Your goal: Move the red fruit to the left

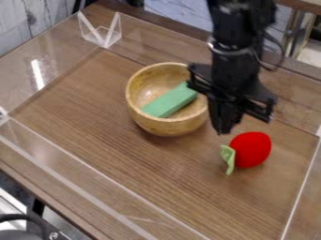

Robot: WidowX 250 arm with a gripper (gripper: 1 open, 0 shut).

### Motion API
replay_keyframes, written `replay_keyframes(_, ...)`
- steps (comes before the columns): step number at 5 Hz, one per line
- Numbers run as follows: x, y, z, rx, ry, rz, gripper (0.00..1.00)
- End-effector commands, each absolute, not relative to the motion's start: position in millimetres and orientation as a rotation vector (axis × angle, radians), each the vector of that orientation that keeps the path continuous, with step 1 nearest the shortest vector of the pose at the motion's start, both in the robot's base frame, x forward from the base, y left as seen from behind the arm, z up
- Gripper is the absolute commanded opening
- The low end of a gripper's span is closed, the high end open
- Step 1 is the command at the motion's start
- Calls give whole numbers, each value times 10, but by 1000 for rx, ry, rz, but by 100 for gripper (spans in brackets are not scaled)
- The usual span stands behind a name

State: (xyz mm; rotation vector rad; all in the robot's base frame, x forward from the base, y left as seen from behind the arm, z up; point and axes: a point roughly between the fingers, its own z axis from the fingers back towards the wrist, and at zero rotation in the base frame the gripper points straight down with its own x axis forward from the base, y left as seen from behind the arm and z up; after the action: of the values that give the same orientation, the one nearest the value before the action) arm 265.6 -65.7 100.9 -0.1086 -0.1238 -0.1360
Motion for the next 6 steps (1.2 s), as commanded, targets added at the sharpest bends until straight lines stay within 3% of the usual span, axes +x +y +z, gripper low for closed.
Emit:
replay_keyframes(1,2637,-714,985,-123,-161,-212,100)
replay_keyframes(2,2569,-709,999,-130,-167,-260,0)
replay_keyframes(4,2739,-511,1101,-122,-206,-143,0)
replay_keyframes(5,2733,-591,975,-131,-197,-214,100)
replay_keyframes(6,2719,-648,852,-141,-186,-283,100)
